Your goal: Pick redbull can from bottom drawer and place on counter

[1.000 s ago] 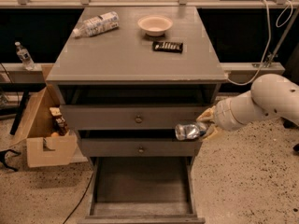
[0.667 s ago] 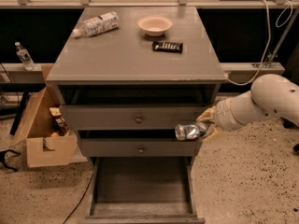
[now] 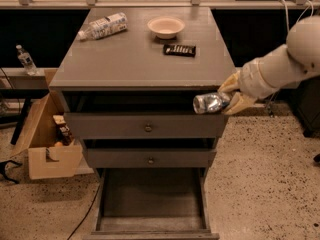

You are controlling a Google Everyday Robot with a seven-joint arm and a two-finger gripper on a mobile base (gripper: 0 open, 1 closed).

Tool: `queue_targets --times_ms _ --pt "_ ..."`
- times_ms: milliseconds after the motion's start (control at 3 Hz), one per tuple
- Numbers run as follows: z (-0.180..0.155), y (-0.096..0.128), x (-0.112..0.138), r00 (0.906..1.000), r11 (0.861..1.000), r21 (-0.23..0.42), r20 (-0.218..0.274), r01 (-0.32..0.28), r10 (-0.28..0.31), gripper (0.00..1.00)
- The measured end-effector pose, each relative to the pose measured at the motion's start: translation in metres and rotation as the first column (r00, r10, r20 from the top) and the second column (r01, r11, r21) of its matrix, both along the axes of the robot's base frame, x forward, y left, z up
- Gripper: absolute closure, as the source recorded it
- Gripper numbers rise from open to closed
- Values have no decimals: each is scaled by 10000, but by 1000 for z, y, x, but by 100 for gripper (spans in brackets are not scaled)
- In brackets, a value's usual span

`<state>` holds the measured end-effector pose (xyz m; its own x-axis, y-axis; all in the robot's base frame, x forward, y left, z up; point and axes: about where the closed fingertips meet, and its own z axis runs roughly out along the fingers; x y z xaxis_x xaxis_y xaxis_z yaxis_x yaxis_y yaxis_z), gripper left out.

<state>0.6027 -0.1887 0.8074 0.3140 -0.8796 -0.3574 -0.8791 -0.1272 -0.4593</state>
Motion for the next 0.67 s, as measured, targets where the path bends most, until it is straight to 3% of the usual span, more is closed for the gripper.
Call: queue_targets --times_ms 333,667 --pt "74 15 49 9986 9982 -574 521 158 -128 100" --pt "74 15 49 9986 9982 -574 521 158 -128 100"
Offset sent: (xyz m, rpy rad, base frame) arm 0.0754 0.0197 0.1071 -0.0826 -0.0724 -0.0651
